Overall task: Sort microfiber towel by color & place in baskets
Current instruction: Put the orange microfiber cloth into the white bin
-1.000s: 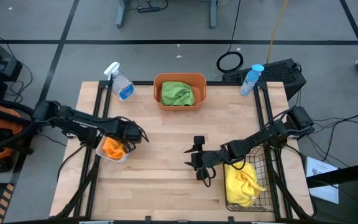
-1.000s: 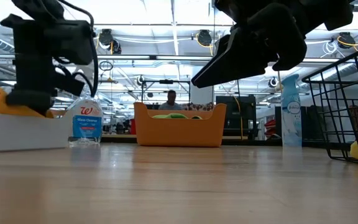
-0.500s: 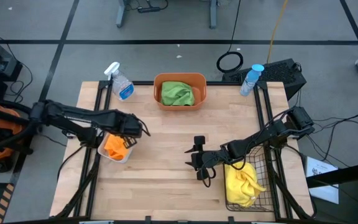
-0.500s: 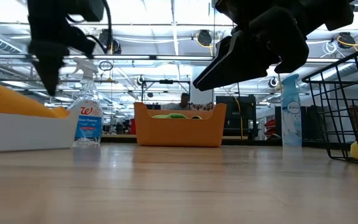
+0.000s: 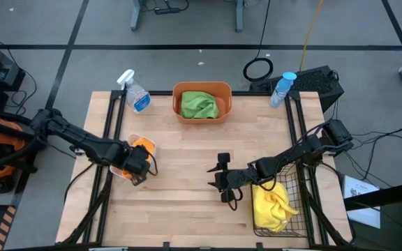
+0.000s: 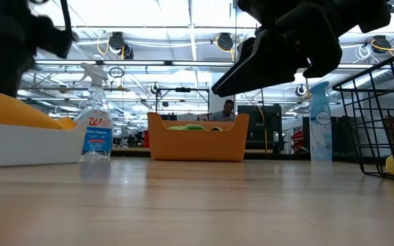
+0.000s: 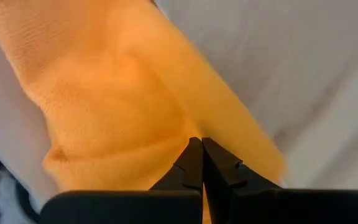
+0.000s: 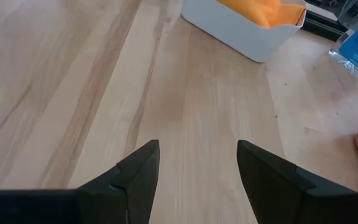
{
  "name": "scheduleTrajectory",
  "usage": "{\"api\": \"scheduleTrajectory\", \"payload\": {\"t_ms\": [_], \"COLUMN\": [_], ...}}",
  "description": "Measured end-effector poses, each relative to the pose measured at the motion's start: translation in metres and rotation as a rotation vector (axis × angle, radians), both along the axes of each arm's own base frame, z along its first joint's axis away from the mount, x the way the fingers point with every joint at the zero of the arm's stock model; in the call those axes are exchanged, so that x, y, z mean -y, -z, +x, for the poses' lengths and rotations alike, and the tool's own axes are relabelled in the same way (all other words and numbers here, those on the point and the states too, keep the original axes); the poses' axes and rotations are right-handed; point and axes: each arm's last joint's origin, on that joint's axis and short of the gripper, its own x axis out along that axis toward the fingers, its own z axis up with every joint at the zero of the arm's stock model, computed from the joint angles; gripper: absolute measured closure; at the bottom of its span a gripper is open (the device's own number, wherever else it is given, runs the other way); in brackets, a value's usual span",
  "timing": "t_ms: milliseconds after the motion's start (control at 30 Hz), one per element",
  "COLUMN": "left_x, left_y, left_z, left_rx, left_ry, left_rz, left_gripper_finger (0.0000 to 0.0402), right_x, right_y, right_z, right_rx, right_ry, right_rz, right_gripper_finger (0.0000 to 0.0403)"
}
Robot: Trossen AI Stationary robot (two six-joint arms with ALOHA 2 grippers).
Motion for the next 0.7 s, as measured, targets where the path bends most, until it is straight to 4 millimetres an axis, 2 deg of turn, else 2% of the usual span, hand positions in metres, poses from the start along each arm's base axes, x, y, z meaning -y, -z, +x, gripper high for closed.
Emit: {"api": "scheduleTrajectory", "payload": {"t_ms": [167, 333, 533, 700], "left_x": [-0.003, -0.001, -0.002, -0.007], "left_y": [0.026, 0.042, 0.043, 0.033], "left_z": [-0.002, 0.002, 0.017, 0.018], "left_rx": [-0.02, -0.013, 0.117, 0.077], "left_ry": [-0.164, -0.27, -0.339, -0.314], "left_rz": [0.07, 0.069, 0.036, 0.058], "left_gripper_finger": [0.0398, 0.0398, 0.0398, 0.0398], "right_x": [0.0, 0.0, 0.0, -0.002], "right_y": [-0.001, -0.001, -0.001, -0.001], "right_z": [0.0, 0.0, 0.0, 0.0], "right_rx": [0.007, 0.005, 0.005, 0.005], "right_ry": [-0.005, -0.007, -0.009, -0.012], "right_rz": [-0.006, -0.011, -0.015, -0.005], "right_gripper_finger": [0.0195, 0.0195, 0.0195, 0.0195]}}
